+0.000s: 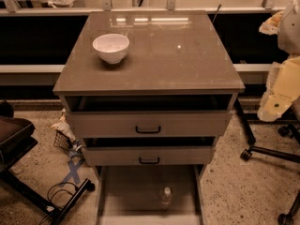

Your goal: Pick water bottle from bottom drawer and place on counter

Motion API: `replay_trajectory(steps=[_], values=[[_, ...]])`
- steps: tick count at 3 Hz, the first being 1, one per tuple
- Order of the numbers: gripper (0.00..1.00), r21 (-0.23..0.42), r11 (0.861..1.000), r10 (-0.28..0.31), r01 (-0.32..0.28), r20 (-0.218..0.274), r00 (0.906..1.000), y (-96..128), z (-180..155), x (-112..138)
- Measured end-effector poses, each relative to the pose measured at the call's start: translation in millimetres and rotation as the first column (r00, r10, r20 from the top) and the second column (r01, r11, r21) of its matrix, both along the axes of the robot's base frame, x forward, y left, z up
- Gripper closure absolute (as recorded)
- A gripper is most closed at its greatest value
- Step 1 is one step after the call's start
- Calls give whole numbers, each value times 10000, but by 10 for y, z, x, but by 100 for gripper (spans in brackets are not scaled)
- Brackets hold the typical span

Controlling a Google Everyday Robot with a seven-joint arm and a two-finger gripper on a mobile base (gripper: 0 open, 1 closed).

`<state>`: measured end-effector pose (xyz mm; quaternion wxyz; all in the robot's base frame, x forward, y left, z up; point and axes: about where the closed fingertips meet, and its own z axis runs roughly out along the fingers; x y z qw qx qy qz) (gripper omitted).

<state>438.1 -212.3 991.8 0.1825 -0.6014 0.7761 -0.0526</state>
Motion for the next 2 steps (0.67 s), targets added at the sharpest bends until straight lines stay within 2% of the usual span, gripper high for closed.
replay_trajectory(steps=[1, 2], values=[[0, 0, 10000, 0, 0, 2, 10000, 0, 1, 0], [0, 409, 9991, 60, -56, -113, 9999, -26, -100, 3]])
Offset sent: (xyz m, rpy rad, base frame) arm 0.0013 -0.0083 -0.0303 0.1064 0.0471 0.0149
